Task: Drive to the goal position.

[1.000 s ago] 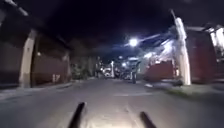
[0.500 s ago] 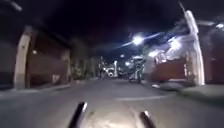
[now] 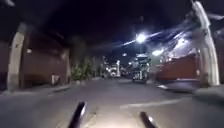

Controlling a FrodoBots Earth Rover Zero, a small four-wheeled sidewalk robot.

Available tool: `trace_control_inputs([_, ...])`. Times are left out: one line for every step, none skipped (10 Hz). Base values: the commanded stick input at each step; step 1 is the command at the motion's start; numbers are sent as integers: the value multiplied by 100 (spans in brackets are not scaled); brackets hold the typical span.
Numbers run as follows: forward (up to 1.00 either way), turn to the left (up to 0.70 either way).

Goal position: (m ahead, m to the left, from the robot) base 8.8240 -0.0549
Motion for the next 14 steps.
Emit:
trace_control_inputs([100,2])
trace_control_inputs([100,2])
trace_control_inputs([100,2])
trace_control_inputs([100,2])
trace_control_inputs([100,2])
trace_control_inputs([100,2])
trace_control_inputs([100,2])
trace_control_inputs([100,2])
trace_control_inputs([100,2])
trace_control_inputs([100,2])
trace_control_inputs([100,2])
trace_control_inputs([100,2])
trace_control_inputs([100,2])
trace_control_inputs([100,2])
